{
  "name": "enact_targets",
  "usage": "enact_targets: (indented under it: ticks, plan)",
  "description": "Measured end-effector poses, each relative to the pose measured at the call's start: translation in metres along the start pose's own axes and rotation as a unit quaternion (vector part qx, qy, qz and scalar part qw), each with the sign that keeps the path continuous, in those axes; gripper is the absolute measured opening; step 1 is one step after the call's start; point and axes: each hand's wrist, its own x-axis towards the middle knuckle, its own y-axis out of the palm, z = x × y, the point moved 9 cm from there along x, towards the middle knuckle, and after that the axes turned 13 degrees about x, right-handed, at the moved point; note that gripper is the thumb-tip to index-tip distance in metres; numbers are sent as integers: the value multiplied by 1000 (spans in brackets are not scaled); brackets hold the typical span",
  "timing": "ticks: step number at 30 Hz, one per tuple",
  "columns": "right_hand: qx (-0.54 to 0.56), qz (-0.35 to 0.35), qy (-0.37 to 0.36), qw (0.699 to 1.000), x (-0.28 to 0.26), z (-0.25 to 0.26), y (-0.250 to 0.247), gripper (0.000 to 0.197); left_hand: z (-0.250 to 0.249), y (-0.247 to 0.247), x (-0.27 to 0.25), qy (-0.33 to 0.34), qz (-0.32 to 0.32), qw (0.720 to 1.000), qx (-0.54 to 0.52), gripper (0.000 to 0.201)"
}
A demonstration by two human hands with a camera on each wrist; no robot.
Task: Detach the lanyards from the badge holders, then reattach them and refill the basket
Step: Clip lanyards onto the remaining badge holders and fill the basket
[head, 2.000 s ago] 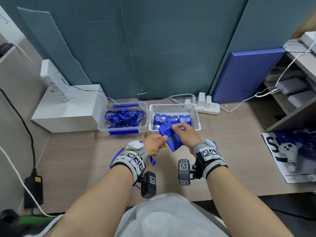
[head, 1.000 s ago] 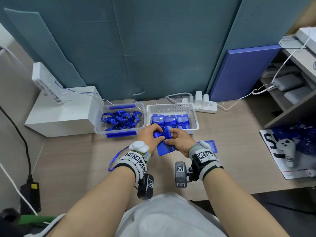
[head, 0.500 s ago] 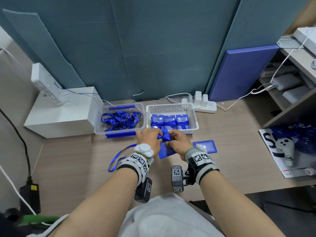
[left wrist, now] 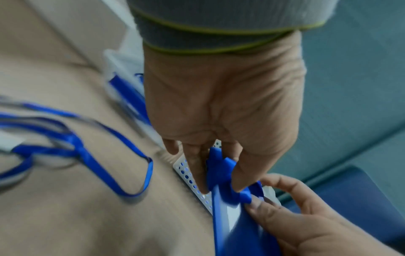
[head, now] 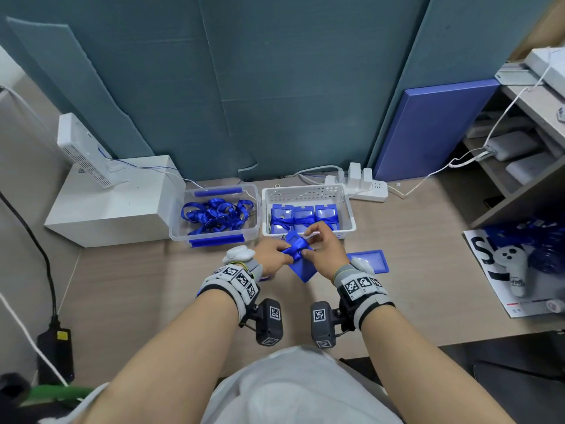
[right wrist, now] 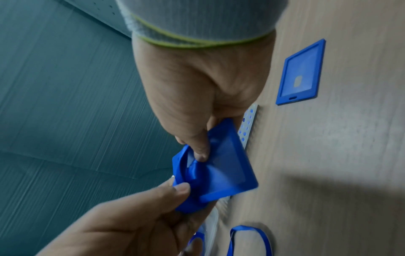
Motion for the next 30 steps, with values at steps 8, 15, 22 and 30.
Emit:
enact_targets:
  ticks: [8,15,22,30]
  plan:
    - [-84,45,-19,995,5,7,10,23,15,-10,-2,-30,-65,990,-122,16]
    - [-116,38,-30,992,8,7,10,26,24,-1,6,-41,-26,989,-136,14]
    - [-164,48,-47,984,9,9,12,15,18,-9,3,-44,-44,984,-165,17]
    - [-141,27,-26,989,12,4,7,10,37,-17,5,-48,-125,979,-156,35]
